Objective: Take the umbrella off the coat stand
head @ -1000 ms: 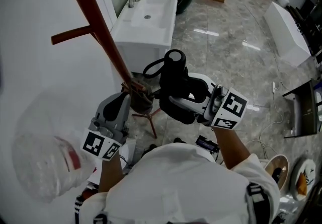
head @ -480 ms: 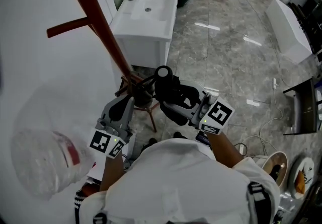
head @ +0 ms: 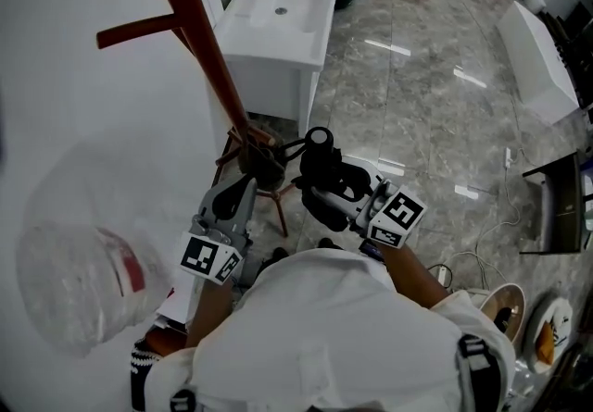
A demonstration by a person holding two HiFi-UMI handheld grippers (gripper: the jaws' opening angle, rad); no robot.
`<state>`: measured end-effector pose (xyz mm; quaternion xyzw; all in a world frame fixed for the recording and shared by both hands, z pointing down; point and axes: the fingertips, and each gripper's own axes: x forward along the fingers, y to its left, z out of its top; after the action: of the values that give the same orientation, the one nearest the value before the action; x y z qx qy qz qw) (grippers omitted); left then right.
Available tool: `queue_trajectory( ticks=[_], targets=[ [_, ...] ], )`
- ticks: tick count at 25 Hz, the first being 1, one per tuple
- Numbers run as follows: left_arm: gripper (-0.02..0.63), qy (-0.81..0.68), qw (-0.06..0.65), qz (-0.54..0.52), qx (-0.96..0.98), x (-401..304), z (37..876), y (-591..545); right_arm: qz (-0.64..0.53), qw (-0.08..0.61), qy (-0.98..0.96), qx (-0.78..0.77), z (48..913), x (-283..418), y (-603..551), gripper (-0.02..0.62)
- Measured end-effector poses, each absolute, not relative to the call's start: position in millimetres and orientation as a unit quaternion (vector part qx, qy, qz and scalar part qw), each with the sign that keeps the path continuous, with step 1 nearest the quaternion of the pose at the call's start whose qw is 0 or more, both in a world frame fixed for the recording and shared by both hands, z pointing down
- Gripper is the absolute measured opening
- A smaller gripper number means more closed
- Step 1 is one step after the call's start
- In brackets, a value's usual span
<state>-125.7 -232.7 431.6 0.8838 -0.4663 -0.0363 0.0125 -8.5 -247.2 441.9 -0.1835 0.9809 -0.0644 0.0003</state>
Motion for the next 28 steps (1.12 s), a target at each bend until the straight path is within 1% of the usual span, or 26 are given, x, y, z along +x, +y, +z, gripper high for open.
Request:
queue_trajectory(
  ticks=[10, 18, 22, 28],
  targets=[
    [0.011, -0.511, 0.026, -0.047, 0.858, -136, 459, -236, -0.050, -0.018, 0.973, -0.227, 463, -3, -258, 0.227],
    [0.011, -0.557, 0.046, -0.042, 0.828, -139, 476, -237, -0.049, -0.014, 0.965, -0.256, 468, 11, -264, 0.225],
    [0.011, -0.571, 0.056, -0.041, 0.818, -134, 484, -235, -0.071, -0.017, 0.955, -0.286, 476, 25, -271, 0.225],
    [0.010, -0.602, 0.070, -0.036, 0.795, -123, 493, -237, -0.059, -0.019, 0.953, -0.296, 473, 51, -275, 0.225]
  ],
)
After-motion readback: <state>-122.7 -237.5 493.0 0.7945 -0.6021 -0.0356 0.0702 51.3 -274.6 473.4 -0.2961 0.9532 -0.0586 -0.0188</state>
